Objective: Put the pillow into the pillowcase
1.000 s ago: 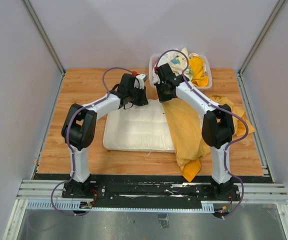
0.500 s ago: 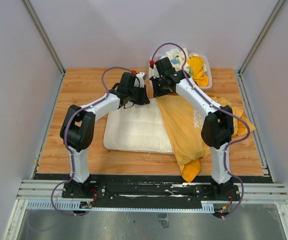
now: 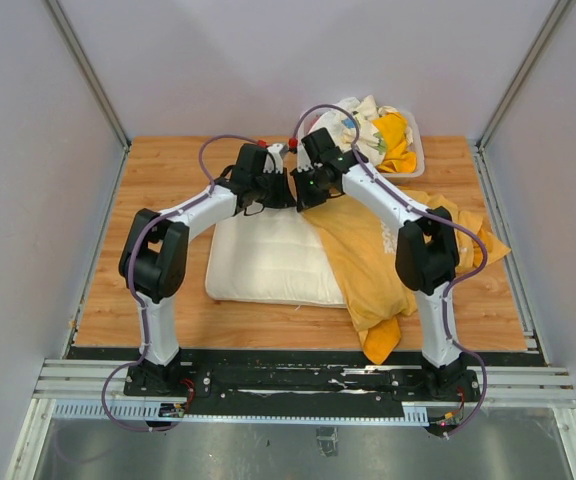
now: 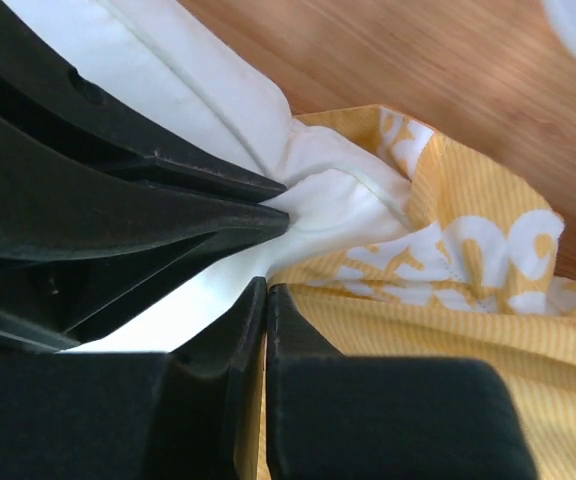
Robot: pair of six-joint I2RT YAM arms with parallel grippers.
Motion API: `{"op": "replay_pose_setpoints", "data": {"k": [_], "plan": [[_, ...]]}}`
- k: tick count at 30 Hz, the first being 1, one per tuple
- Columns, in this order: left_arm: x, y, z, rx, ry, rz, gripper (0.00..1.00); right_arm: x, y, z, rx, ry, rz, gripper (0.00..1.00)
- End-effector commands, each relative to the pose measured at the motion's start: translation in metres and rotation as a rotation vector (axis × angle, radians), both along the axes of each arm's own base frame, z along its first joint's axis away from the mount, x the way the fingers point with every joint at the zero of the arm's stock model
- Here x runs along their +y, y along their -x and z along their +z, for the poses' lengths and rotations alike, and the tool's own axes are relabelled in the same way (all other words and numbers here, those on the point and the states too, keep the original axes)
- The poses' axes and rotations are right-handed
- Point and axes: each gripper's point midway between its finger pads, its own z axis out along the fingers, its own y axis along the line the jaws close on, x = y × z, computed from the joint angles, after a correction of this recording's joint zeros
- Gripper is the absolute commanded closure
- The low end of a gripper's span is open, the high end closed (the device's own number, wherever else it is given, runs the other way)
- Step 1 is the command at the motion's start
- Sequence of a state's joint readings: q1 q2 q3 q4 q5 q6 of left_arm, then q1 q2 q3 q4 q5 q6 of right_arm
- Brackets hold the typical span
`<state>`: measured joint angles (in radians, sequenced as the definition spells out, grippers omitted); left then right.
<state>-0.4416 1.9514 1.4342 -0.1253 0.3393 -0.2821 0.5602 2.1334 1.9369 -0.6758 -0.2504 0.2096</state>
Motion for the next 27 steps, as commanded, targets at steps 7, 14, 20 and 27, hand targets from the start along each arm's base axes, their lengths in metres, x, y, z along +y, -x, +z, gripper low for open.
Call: {"op": "replay_pose_setpoints", "data": {"k": [7,14,20,27], "plan": [[-0.005,-0.032,0.067,-0.14,0.115,0.026,1.0,0.037,0.01,0.046,0.002,-0.15,0.134,0.99],[-0.004,-0.039,0.11,-0.199,0.158,0.035,1.0,0.049,0.013,0.082,-0.048,-0.2,0.188,0.99],[-0.007,-0.04,0.121,-0.203,0.183,0.033,1.0,0.055,0.011,0.08,-0.052,-0.21,0.2,0.99],[0.003,-0.039,0.079,-0.14,0.123,0.071,1.0,0.035,-0.002,0.019,0.042,-0.113,0.098,0.99]]}}
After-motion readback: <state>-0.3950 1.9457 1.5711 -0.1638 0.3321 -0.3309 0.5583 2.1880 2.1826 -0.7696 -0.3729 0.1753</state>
